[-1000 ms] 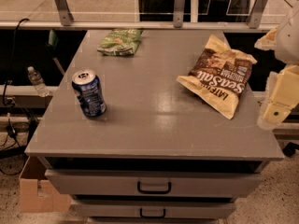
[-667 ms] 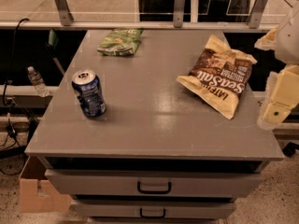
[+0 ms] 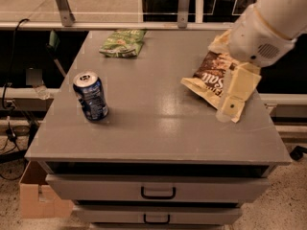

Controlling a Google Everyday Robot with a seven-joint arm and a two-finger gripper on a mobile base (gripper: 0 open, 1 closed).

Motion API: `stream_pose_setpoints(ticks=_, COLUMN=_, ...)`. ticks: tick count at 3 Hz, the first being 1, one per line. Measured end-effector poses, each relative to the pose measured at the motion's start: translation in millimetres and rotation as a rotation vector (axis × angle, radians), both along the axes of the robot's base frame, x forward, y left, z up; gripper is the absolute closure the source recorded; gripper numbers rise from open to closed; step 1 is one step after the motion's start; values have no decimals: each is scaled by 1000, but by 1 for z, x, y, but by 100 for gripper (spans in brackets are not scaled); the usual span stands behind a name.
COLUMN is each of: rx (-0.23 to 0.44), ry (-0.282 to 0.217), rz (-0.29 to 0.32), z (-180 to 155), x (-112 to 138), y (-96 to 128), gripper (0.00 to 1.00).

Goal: Knock pepsi can over

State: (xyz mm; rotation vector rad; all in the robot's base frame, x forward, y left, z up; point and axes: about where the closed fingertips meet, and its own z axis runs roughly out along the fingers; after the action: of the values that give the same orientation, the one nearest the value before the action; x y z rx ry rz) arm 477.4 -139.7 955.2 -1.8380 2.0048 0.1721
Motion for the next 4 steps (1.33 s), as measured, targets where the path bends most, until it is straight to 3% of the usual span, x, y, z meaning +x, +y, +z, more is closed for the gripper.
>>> stream_pose_setpoints(ticks=1, rx=128, ry=15, rz=138, z=-13, x=16, y=64, gripper=0)
stream_pose_setpoints(ticks=2, rx=246, ry=40, rz=232, z=-25, x=28, y=119, gripper=0)
stream_pose_setpoints(ticks=4, rx=461, ry=90, rz=312, z=-49, x=48, y=193, gripper=0)
